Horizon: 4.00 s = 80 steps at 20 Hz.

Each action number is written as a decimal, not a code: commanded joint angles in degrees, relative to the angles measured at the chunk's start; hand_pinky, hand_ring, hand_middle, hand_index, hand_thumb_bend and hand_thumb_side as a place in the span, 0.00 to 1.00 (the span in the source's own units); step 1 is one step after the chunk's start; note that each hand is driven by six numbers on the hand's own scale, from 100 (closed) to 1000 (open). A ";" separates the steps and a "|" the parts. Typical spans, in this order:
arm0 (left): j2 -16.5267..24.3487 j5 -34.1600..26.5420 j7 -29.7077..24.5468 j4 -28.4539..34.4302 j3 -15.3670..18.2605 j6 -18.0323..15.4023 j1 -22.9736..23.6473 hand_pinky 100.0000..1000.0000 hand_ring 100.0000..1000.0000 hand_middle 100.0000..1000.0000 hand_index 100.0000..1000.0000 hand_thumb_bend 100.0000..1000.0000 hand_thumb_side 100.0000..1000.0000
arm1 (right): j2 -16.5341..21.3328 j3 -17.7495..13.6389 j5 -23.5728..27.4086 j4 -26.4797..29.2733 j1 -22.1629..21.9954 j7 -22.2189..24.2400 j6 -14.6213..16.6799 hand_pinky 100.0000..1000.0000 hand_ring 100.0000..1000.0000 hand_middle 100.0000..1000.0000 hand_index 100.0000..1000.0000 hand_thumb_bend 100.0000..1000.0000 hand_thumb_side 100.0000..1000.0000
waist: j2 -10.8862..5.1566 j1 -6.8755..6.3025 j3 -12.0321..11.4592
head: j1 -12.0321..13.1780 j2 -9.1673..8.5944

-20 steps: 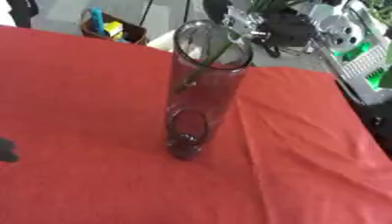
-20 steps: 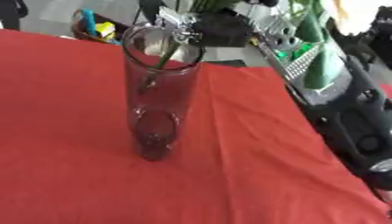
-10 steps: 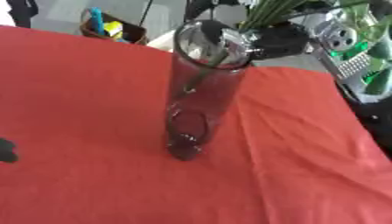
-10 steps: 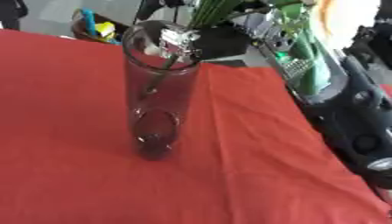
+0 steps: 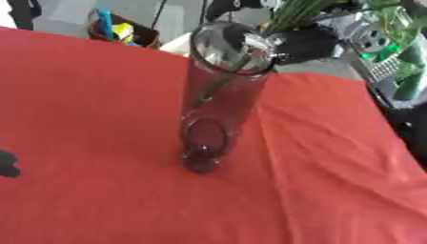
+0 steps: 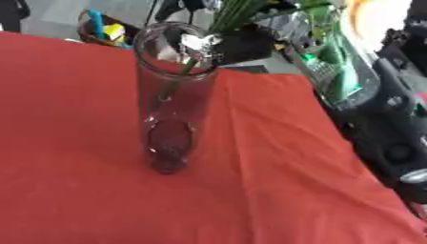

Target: Arrange flowers into the vase.

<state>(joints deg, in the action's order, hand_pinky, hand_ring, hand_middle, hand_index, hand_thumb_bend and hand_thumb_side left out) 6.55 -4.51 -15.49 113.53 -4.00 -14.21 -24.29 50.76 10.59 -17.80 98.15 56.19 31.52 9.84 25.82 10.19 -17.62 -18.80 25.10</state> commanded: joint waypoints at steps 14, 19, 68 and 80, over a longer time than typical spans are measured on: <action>1.05 0.12 -0.83 1.06 0.17 0.14 -0.55 0.49 0.57 0.80 0.76 0.00 0.98 | 3.10 -2.45 5.56 -2.26 1.44 5.72 4.88 0.91 1.00 0.87 0.95 0.21 1.00 | -0.97 0.16 0.12 | -0.27 -1.23; 1.09 0.17 -0.93 1.06 0.14 0.22 -0.54 0.49 0.57 0.80 0.76 0.00 0.98 | 3.59 -2.66 7.84 -2.27 1.42 5.44 4.41 0.92 1.00 0.87 0.96 0.23 1.00 | -1.06 0.29 0.31 | -0.25 -1.27; 1.29 0.19 -2.18 1.06 0.24 1.14 -0.14 0.49 0.58 0.81 0.75 0.00 0.98 | 7.29 -5.55 18.74 -3.06 -0.67 15.07 8.65 0.93 1.00 0.88 1.00 0.35 1.00 | -2.35 0.88 1.40 | -0.40 -0.96; 1.23 0.00 -2.36 1.06 0.28 1.09 -0.02 0.49 0.58 0.81 0.75 0.00 0.98 | 8.34 -5.95 18.71 -2.83 -1.94 14.79 8.62 0.92 1.00 0.88 1.00 0.38 1.00 | -2.73 0.24 1.65 | -0.39 -0.54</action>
<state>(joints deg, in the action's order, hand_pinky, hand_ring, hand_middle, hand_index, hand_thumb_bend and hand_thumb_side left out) 7.07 -4.26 -17.67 113.53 -4.00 -13.00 -24.13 56.45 5.68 0.20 94.48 53.77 46.19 18.23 24.74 11.03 -16.15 -19.21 24.65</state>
